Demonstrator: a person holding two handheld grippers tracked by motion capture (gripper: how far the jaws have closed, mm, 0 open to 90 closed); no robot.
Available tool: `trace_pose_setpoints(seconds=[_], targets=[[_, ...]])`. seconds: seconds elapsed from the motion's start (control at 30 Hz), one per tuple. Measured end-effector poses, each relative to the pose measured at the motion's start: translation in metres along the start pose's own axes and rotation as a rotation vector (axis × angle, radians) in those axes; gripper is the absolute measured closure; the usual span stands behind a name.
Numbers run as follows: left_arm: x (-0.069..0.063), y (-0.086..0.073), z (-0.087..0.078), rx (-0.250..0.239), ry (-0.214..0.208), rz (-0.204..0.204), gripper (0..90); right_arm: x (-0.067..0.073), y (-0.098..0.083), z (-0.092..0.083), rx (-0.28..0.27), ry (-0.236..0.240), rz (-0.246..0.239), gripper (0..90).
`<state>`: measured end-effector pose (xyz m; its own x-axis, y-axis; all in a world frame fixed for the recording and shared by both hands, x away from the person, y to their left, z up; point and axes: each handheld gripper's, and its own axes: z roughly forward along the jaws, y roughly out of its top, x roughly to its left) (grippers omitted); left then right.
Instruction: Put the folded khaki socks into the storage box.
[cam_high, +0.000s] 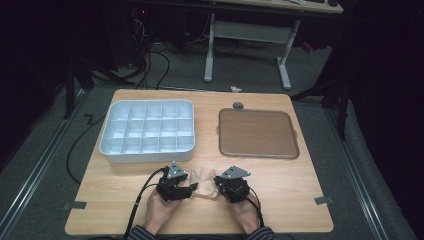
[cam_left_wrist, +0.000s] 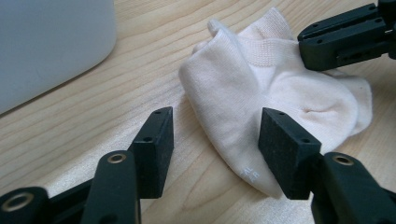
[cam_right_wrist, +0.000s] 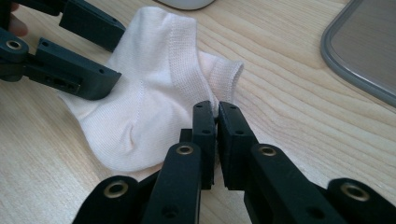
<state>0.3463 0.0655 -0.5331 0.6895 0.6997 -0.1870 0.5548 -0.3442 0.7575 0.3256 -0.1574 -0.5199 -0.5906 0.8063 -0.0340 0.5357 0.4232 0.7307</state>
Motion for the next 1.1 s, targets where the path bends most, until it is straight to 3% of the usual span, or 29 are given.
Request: trace_pose_setpoints(seconds=[0.23,0.4,0.5,0.53,0.73,1.1], targets=[[-0.001,0.001,0.001,0.008,0.013,0.014,41.8,-0.001,-0.003,0.001,-0.014,-0.004,0.013,83.7],[-0.002,0.002,0.001,0.012,0.005,-0.031,41.8,-0.005,-0.002,0.0,-0.019,0.04,0.066,76.8],[0.0,0.003,0.0,0.014,-0.022,-0.082,42.0,-0.004,0.0,-0.003,-0.037,0.045,0.068,74.2],[0.003,0.003,-0.001,0.024,-0.03,-0.074,42.1,-0.004,0.001,-0.004,-0.044,0.046,0.069,74.1],[0.013,0.01,-0.01,0.005,-0.045,-0.061,42.6,-0.001,0.006,-0.014,-0.073,0.048,0.056,76.2],[0.024,0.026,-0.008,0.011,-0.034,-0.112,44.2,0.01,0.009,-0.019,-0.09,0.082,0.034,83.5]])
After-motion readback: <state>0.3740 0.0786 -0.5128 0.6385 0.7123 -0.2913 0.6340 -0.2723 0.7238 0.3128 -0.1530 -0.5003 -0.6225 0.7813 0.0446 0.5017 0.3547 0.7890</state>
